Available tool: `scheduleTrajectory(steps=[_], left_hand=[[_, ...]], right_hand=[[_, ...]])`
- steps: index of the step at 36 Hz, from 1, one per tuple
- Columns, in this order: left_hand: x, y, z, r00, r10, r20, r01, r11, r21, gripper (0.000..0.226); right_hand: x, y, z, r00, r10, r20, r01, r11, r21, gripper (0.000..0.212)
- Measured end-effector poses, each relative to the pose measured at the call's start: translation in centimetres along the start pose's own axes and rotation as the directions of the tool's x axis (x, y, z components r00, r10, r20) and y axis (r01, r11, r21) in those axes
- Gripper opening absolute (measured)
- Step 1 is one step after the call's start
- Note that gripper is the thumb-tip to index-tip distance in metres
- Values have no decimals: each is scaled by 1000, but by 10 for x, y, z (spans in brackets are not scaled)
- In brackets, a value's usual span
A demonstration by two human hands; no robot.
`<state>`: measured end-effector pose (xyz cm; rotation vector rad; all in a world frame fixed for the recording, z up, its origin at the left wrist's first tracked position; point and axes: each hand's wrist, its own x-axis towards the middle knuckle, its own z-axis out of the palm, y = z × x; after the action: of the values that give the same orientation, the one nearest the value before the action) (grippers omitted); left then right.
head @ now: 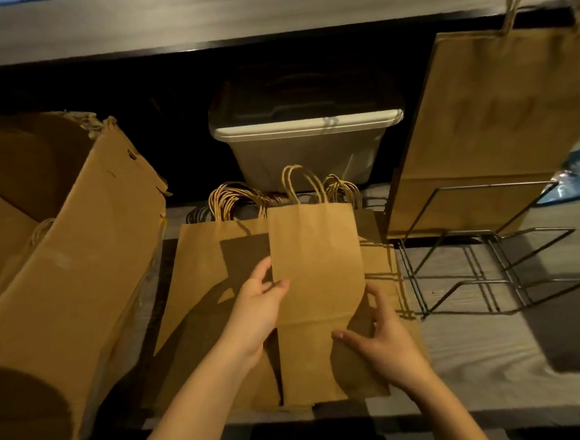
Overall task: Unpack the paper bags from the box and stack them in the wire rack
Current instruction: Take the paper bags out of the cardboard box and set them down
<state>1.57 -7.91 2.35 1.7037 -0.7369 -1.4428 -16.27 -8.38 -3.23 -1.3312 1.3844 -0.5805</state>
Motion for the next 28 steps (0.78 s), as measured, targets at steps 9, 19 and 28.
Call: scheduleTrajectory(steps=[9,19,28], left_hand=[[0,-4,23,990,-1,142,-46,944,327,71],[-4,-11,33,959,-70,274,-71,878,473,75],[-1,-10,32,957,41,287,-151,916,372,59]], right_hand=[[10,5,-9,941,-126,-314,77,983,-166,83],[9,13,-15,925,-219,-310,81,912,-403,67],[7,-5,-9,958,-251,-136,147,841,-521,51]])
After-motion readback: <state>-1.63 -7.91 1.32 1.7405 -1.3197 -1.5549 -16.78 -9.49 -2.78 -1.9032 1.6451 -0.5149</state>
